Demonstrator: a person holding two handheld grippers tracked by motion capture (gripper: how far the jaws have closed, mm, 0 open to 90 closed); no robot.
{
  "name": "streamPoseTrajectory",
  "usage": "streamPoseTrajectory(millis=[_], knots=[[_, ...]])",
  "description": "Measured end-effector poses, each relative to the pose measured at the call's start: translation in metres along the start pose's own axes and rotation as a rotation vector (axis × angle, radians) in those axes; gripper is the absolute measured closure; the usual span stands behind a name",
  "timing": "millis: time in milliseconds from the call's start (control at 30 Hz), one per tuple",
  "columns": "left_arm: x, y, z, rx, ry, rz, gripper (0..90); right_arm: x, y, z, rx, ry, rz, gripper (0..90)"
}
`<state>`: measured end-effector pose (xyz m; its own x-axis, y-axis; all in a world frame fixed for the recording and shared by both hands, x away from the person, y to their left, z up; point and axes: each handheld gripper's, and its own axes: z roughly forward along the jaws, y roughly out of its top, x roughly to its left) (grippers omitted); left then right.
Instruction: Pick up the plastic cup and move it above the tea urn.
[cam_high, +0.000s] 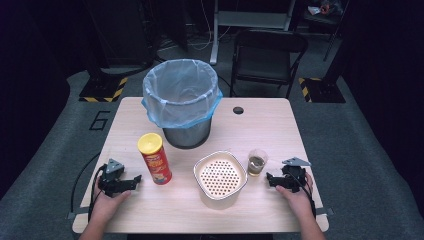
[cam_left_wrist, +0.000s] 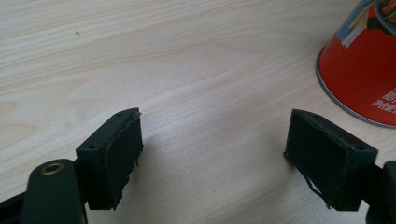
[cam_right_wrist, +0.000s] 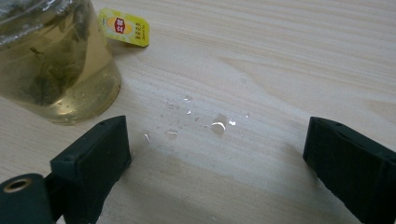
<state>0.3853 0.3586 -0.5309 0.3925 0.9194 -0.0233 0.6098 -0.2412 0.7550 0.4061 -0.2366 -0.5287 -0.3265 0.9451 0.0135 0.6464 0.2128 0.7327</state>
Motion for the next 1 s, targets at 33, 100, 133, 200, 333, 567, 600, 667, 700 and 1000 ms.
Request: streamPoseTrajectory(millis=[33,100,133,200,333,567,600,667,700,1000], knots=[[0.000,0.000,0.000,0.000,0.001,0.002,18.3,0.000,0.000,0.000,0.000,0.000,0.000,6.6],[0.000,0.000,0.000,0.000,0.000,0.002,18.3,0.000,0.000,0.000,0.000,0.003,-0.002,6.6],[0.000,0.000,0.000,0.001,0.000,0.002,18.3,0.001,0.000,0.000,-0.003,0.000,-0.001,6.6],[0.000,0.000,0.000,0.001,0.000,0.003,18.3,0.000,0.000,0.000,0.000,0.008,-0.014,7.0],[0.000,0.000,0.000,0.004,0.001,0.006,18.3,0.001,-0.001,0.000,-0.002,0.007,-0.017,7.3],[0.000,0.000,-0.001,0.001,0.007,0.012,18.3,0.002,-0.001,-0.001,0.000,0.013,-0.006,9.0],[0.000,0.000,-0.001,0.002,0.008,0.011,18.3,0.002,-0.001,-0.001,-0.008,0.005,-0.011,9.7],[0.000,0.000,-0.001,0.003,0.007,0.009,18.3,0.001,-0.001,-0.002,-0.013,0.010,-0.023,15.0],[0.000,0.000,-0.001,0.003,0.007,0.009,18.3,0.001,-0.002,-0.003,-0.016,0.016,-0.023,16.2],[0.000,0.000,-0.001,0.002,0.008,0.008,18.3,0.010,0.000,-0.025,-0.019,0.079,0.047,33.2]])
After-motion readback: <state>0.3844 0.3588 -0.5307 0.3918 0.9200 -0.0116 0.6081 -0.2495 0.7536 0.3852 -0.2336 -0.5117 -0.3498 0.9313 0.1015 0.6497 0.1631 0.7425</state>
